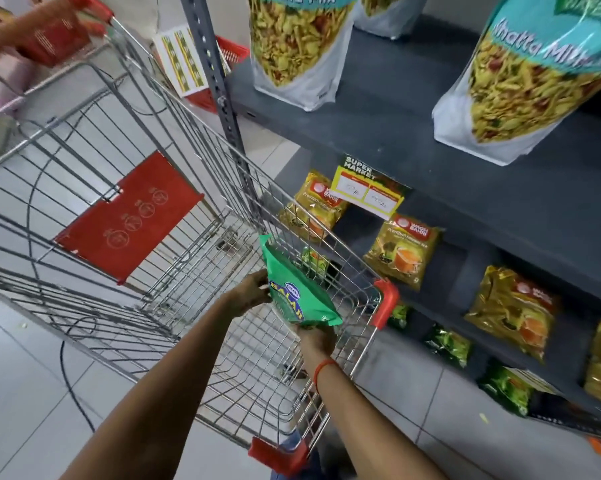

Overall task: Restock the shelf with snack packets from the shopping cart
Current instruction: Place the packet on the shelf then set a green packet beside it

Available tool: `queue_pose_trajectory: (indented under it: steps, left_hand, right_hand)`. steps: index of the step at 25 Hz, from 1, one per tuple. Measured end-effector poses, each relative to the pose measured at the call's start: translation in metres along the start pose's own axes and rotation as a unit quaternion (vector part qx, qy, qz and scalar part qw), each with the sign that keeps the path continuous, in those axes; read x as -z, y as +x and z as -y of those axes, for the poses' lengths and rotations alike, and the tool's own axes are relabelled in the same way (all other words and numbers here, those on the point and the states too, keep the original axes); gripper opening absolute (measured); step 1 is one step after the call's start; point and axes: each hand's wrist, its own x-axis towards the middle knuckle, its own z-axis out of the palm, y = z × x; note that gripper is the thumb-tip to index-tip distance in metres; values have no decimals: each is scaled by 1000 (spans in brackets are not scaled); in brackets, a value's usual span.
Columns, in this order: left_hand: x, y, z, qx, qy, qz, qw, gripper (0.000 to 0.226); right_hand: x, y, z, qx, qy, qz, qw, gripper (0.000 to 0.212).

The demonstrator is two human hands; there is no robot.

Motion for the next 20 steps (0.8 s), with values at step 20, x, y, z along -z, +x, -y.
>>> queue_pose_trajectory:
  steps: [20]
  left_hand:
    - [-250,-154,-253,-416,36,-48,908,25]
  right_hand:
    - [412,-107,138,485,162,-28,859,13]
